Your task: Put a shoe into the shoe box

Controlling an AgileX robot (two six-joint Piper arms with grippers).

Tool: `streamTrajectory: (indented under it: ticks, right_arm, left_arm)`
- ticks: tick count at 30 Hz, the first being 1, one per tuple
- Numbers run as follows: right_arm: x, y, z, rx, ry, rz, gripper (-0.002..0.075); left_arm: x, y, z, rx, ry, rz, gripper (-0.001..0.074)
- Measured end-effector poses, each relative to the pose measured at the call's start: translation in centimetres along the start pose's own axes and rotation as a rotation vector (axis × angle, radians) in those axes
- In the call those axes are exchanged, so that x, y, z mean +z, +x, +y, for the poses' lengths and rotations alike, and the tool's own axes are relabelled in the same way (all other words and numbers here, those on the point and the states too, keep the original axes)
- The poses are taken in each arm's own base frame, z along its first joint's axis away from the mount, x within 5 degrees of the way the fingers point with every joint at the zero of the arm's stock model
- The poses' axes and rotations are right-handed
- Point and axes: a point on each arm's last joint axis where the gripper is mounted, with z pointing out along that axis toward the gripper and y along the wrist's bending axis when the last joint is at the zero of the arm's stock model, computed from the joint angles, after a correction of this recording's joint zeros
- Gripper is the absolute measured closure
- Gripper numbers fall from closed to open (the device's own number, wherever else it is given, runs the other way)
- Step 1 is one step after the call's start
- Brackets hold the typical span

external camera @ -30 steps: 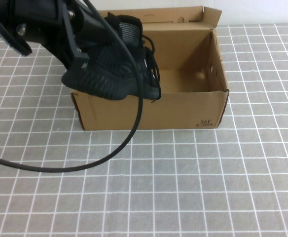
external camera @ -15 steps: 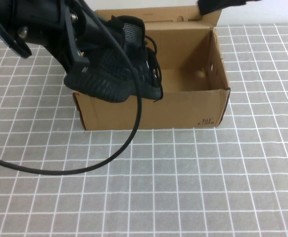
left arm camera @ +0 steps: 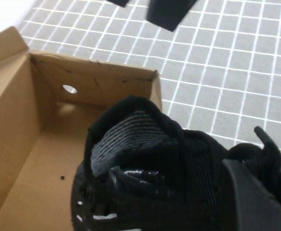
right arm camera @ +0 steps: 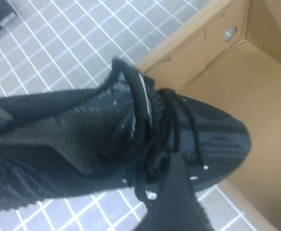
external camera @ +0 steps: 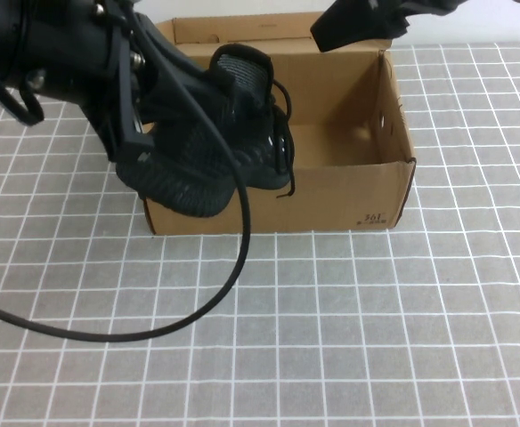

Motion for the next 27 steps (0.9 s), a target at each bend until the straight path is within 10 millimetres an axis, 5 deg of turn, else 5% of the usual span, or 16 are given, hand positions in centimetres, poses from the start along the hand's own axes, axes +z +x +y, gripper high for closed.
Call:
streamTrajectory:
  ticks: [11,27]
  right_arm:
    - [3.4,0.1,4.6,-0.168,-0.005,0.108,0.0239]
    - [8.1,0.0,2.1,-0.120,0.044,0.059,0.0239]
  left_arm:
    - [0.0,0.1,-0.5,0.022,0.060,0.016,0.0699]
    - [-0.1,0.3,-0.9,0.029,0.104,0.034,0.0699]
